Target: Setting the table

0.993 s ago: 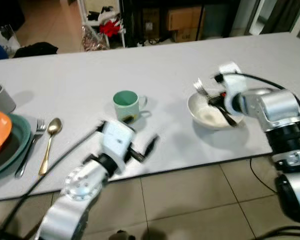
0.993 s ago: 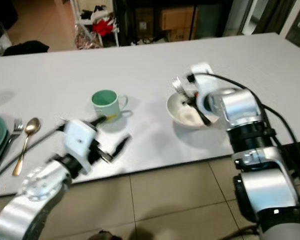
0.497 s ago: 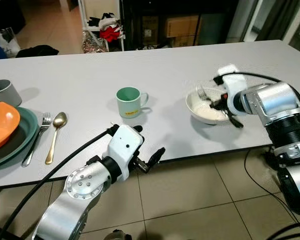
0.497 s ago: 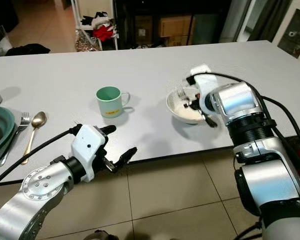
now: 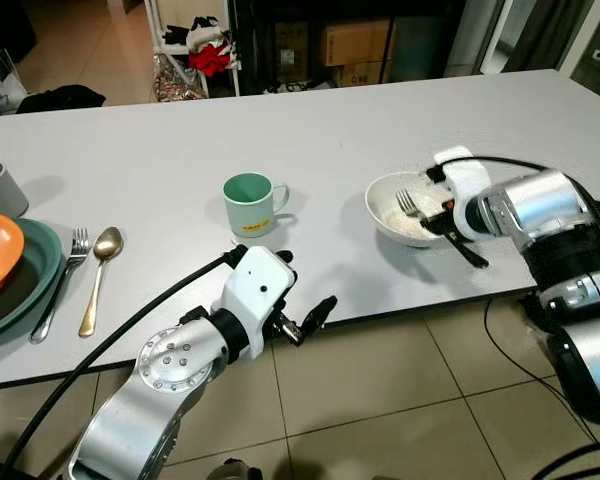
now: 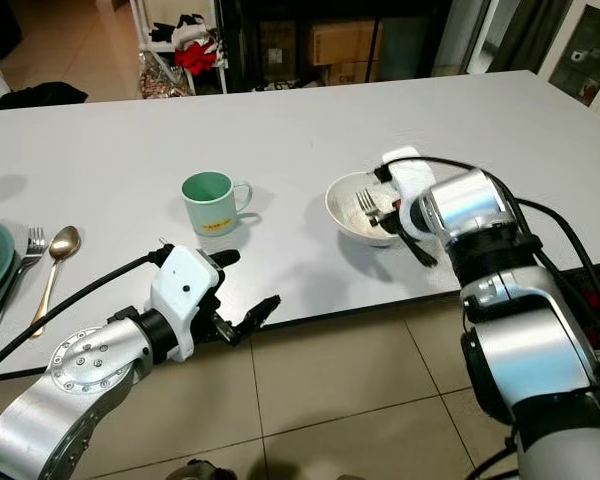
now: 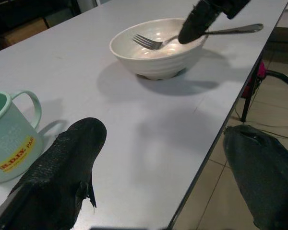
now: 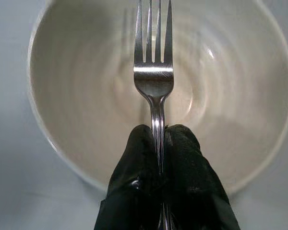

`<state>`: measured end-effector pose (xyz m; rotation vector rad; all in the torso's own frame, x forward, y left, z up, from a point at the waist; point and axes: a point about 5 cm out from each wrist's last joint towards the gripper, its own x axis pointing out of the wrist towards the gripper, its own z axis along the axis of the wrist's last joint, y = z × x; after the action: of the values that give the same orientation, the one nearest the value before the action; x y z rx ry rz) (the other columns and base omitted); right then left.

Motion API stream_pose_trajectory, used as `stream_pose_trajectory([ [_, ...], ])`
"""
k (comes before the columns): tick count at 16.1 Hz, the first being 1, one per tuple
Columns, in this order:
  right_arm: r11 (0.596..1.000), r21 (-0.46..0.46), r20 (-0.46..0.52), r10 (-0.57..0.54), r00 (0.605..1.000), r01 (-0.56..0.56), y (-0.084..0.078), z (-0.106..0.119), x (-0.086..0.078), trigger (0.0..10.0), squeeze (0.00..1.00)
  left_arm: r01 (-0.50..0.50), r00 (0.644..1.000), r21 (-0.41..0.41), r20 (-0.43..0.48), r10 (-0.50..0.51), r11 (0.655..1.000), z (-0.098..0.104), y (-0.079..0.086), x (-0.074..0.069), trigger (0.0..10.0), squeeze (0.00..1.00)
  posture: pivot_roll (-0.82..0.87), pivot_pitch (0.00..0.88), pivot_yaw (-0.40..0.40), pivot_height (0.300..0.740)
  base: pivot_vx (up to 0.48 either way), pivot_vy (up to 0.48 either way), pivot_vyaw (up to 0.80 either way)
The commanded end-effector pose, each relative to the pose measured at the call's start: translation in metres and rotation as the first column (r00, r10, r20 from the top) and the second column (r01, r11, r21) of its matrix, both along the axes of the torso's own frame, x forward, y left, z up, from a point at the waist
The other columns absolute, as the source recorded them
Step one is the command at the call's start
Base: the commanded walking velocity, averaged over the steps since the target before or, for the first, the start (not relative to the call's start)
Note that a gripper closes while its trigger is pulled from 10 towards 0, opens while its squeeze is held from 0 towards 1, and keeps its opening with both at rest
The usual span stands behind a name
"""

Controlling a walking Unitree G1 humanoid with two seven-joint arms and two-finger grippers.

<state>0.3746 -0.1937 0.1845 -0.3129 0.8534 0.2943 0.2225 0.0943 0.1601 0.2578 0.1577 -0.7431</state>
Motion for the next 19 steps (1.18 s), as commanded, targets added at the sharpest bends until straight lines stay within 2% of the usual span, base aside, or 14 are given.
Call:
stream_pose_trajectory([
  [1, 1.0, 0.004, 0.029, 0.005, 1.0, -0.006, 0.002, 0.008, 0.005, 10.0, 0.29, 0.013, 1.0, 0.0, 0.015, -0.013, 1.0, 0.005, -0.001, -0.001, 10.0, 0.0, -0.12, 0.0, 0.015, 0.74, 0.0, 0.0, 0.0],
  [4, 1.0, 0.005, 0.039, 0.013, 0.999, -0.013, 0.004, 0.009, 0.009, 10.0, 0.37, 0.01, 1.0, 0.001, 0.015, -0.01, 1.0, 0.005, -0.001, 0.0, 10.0, 0.0, -0.11, 0.0, 0.012, 0.74, 0.0, 0.0, 0.0],
  [11, 1.0, 0.007, 0.057, -0.007, 0.998, 0.007, 0.005, 0.006, 0.016, 10.0, 0.44, 0.0, 1.0, 0.0, 0.011, 0.0, 1.0, 0.005, -0.001, 0.0, 10.0, 0.0, -0.11, 0.0, 0.003, 0.74, 0.0, 0.0, 0.0],
  [13, 1.0, 0.006, 0.061, -0.014, 0.998, 0.013, 0.004, 0.006, 0.017, 10.0, 0.53, -0.004, 1.0, 0.001, 0.012, 0.004, 1.0, 0.005, -0.001, 0.001, 10.0, 0.0, -0.11, 0.0, 0.002, 0.74, 0.0, 0.0, 0.0],
  [19, 0.999, 0.017, 0.086, -0.03, 0.996, 0.029, 0.004, 0.007, 0.02, 10.0, 0.68, -0.001, 1.0, 0.005, 0.016, 0.001, 1.0, 0.005, 0.0, 0.003, 10.0, 0.0, -0.11, 0.0, 0.005, 0.74, 0.0, 0.0, 0.0],
])
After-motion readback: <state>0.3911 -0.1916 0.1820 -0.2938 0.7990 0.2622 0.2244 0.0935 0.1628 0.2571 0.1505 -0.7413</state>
